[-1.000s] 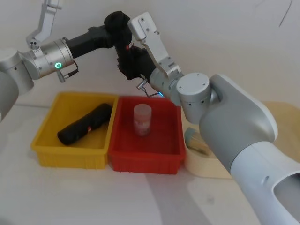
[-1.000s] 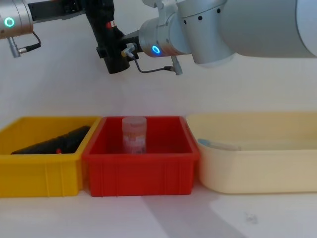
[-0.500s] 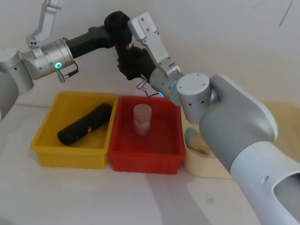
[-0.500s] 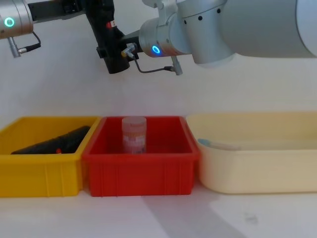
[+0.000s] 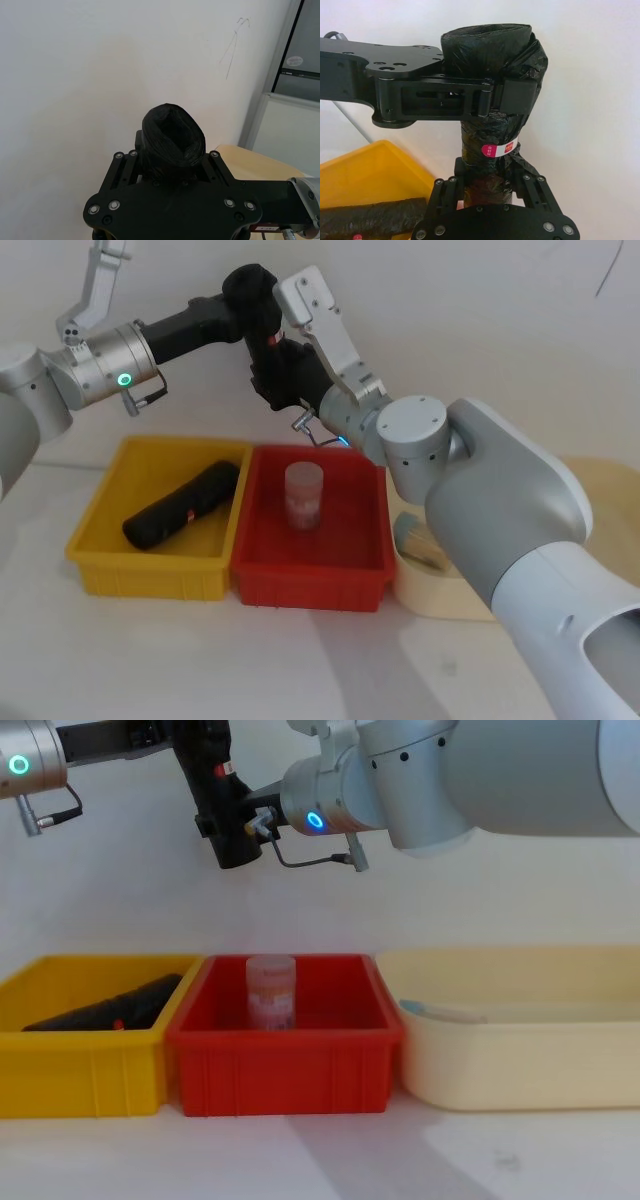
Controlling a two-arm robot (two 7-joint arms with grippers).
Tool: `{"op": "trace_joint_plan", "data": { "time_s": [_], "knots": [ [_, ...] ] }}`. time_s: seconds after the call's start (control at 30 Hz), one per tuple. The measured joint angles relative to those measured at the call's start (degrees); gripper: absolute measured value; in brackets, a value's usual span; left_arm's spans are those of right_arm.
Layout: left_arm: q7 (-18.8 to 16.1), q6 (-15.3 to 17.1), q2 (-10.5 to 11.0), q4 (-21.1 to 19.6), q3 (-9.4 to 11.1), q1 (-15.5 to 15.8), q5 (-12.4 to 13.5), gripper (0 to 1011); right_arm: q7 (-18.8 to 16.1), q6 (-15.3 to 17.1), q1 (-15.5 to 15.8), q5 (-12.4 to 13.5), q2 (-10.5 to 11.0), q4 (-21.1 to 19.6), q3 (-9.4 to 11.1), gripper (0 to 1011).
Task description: Pick up the garbage bag with the one hand and transfer it to the other hand.
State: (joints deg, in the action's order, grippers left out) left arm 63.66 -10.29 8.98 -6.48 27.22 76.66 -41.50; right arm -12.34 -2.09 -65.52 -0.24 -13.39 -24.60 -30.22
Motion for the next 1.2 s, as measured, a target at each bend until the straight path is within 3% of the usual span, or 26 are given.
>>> {"op": "trace_joint_plan", "data": {
  "time_s": [1.2],
  "knots": [
    [0.0,0.0,0.0,0.0,0.0,0.0,0.0,424,0.0,0.0,0.0,0.0,0.0,0.0,0.0,537]
  ]
}}
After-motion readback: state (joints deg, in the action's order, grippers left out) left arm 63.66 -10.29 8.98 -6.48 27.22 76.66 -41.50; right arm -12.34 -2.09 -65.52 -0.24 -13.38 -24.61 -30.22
